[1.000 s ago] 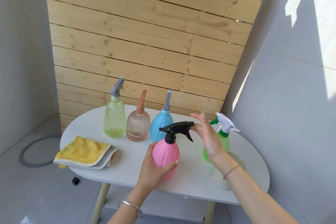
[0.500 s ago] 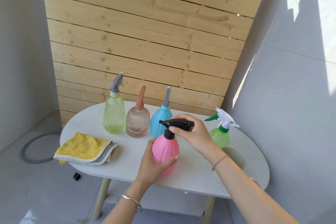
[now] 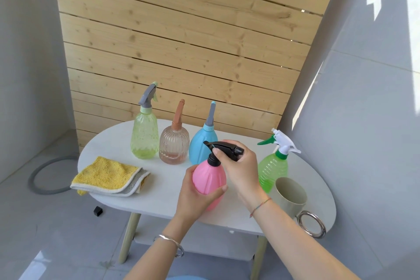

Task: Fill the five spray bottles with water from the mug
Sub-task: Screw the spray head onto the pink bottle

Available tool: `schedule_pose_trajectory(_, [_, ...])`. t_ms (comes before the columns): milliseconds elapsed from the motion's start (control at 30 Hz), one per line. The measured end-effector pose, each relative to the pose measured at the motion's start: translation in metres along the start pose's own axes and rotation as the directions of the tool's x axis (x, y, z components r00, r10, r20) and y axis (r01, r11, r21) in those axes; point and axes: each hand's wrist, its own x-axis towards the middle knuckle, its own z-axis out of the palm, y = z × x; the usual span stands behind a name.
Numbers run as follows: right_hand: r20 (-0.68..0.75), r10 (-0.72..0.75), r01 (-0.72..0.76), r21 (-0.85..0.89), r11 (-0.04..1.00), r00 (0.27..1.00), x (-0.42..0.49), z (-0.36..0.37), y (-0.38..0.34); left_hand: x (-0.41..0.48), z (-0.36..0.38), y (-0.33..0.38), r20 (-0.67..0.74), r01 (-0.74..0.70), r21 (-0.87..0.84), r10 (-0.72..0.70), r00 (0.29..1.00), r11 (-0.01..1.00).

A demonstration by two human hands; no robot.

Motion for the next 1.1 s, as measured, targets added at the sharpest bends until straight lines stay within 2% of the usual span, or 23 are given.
schedule_pose_trajectory(67, [0.147,0.056,-0.061,0.033,0.998,0.988,0.006,-0.012,-0.004,0.005,-0.016,-0.001,0.143,0.031,0.014,-0.033,0.989,0.999])
schedule_pose_trajectory(167, [0.344,0.112,-0.092,-0.075,0.993,0.932,0.012,-0.026,-0.002,0.014,-0.039,0.0,0.287,0.019,0.115,-0.052,0.957,0.993])
schedule_pose_trajectory(300, [0.425,0.076,-0.036,-0.101,0.994,0.902,0.015,-0.026,0.007,0.02,-0.045,-0.002,0.336,-0.027,0.123,-0.016,0.942,0.992])
schedule_pose_trajectory(367, [0.414,0.034,0.008,-0.1,0.995,0.91,0.015,-0.023,0.011,0.02,-0.043,-0.006,0.307,-0.024,0.098,-0.007,0.952,0.995])
schedule_pose_trajectory(533, [0.291,0.009,0.008,-0.058,0.998,0.957,0.008,-0.013,0.023,0.014,-0.034,-0.009,0.236,-0.051,0.045,0.039,0.971,0.998])
schedule_pose_trajectory(667, [0.121,-0.011,0.033,-0.179,0.983,0.993,0.001,-0.004,0.029,0.013,-0.031,-0.012,0.208,-0.058,0.025,0.052,0.977,0.998])
schedule_pose_trajectory(767, [0.014,-0.021,0.024,-0.202,0.979,1.0,-0.008,0.005,0.027,0.013,-0.031,-0.012,0.213,-0.068,0.048,0.056,0.975,0.997])
schedule_pose_trajectory(867, [0.0,0.002,-0.002,-0.206,0.979,1.0,-0.012,0.003,0.023,0.017,-0.034,-0.012,0.266,-0.079,0.103,0.049,0.963,0.992])
schedule_pose_trajectory(933, [0.067,0.008,0.004,-0.18,0.984,0.998,-0.012,-0.002,0.017,0.02,-0.038,-0.011,0.275,-0.114,0.168,0.065,0.959,0.979])
schedule_pose_trajectory(1000, [0.21,0.036,-0.004,-0.152,0.988,0.977,-0.013,-0.01,0.008,0.02,-0.042,-0.009,0.234,-0.14,0.193,0.093,0.968,0.971])
schedule_pose_trajectory(1100, [0.41,0.158,-0.059,-0.243,0.968,0.899,-0.01,-0.027,0.008,0.017,-0.045,-0.009,0.206,-0.119,0.12,0.092,0.974,0.986])
